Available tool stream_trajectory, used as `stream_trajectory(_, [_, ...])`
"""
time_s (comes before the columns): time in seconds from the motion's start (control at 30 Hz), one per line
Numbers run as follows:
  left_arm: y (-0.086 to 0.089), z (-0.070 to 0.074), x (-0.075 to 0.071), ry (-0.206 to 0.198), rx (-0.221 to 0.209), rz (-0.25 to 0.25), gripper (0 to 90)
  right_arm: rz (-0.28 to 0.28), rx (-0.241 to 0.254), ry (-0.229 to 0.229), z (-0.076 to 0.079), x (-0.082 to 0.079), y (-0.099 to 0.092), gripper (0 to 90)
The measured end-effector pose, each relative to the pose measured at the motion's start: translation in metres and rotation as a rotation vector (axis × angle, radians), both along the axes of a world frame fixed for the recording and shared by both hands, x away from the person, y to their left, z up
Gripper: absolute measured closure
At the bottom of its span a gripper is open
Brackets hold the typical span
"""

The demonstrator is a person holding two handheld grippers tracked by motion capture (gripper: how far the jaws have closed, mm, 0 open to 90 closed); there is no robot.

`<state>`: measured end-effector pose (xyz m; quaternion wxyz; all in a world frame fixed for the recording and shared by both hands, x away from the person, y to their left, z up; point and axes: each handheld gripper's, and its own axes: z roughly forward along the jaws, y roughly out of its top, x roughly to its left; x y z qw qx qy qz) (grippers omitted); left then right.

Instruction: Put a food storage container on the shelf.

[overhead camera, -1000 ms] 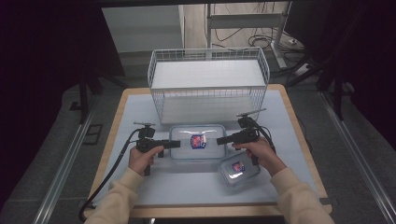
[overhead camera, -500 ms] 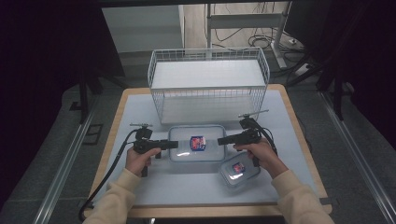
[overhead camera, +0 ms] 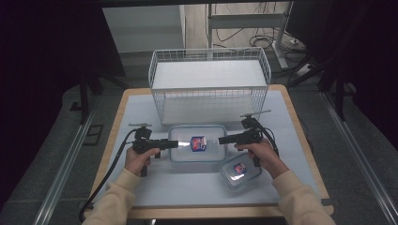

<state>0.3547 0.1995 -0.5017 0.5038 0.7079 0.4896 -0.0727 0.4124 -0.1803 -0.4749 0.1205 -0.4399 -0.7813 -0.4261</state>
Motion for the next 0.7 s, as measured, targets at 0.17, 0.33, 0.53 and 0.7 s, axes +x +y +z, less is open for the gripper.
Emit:
stream_trajectory(0.17, [0.002, 0.002, 0.0, -0.009, 0.002, 0.008, 48.5, -0.006, 0.012, -0.01, 0.0, 0.0, 0.001, 51.1])
stream_trajectory(0.33, [0.002, 0.005, 0.0, -0.022, -0.001, 0.012, 48.8, -0.01, 0.024, -0.024, 0.003, -0.001, 0.001, 51.1])
stream_trajectory(0.53, [-0.001, 0.019, -0.003, -0.064, 0.004, 0.012, 49.2, -0.008, 0.032, -0.068, 0.014, -0.004, -0.003, 51.0])
stream_trajectory(0.7, [-0.006, 0.033, -0.006, -0.102, 0.009, 0.015, 49.3, -0.009, 0.042, -0.11, 0.026, -0.008, -0.007, 51.0])
